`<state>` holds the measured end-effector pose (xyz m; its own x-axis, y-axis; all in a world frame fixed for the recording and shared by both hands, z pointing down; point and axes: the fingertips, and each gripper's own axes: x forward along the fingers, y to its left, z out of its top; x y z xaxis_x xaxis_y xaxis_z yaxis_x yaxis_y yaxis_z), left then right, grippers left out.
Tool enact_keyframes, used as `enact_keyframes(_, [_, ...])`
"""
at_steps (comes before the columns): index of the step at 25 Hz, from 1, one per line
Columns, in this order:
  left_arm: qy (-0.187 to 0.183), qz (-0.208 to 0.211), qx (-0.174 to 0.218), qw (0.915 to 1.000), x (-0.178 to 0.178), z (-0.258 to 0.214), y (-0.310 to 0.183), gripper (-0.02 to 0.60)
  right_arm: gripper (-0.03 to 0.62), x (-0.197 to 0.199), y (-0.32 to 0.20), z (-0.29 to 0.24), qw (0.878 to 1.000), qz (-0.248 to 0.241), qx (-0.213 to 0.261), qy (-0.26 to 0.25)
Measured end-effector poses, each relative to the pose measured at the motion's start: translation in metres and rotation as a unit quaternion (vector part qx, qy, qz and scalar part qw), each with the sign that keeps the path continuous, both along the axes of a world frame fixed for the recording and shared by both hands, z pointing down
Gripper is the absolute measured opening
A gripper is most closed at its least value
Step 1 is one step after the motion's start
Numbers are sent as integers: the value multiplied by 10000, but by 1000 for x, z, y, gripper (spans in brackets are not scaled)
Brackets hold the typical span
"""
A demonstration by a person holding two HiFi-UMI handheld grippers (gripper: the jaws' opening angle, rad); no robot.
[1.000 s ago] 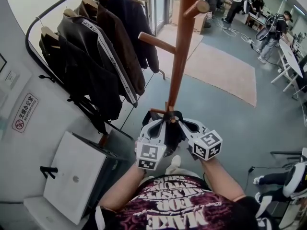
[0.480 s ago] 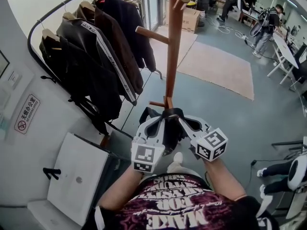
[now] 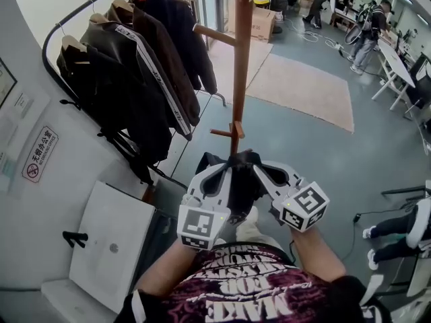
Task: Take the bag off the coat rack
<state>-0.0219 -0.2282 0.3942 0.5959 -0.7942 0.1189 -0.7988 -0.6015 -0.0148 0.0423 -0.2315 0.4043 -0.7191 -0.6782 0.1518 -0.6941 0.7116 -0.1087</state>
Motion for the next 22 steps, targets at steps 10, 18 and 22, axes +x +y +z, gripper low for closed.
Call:
enact_keyframes(10, [72, 176, 26, 9998, -5, -7, 38, 8, 9, -5, 39, -7, 10000, 49, 39, -8])
enact_keyframes(18, [120, 236, 101, 9996, -8, -17, 48, 8, 9, -9, 48, -16, 9999, 27, 128, 0])
enact_keyframes(22, [142, 237, 150, 9995, -9, -22, 50, 8, 9, -9, 49, -21, 9998, 27, 195, 13])
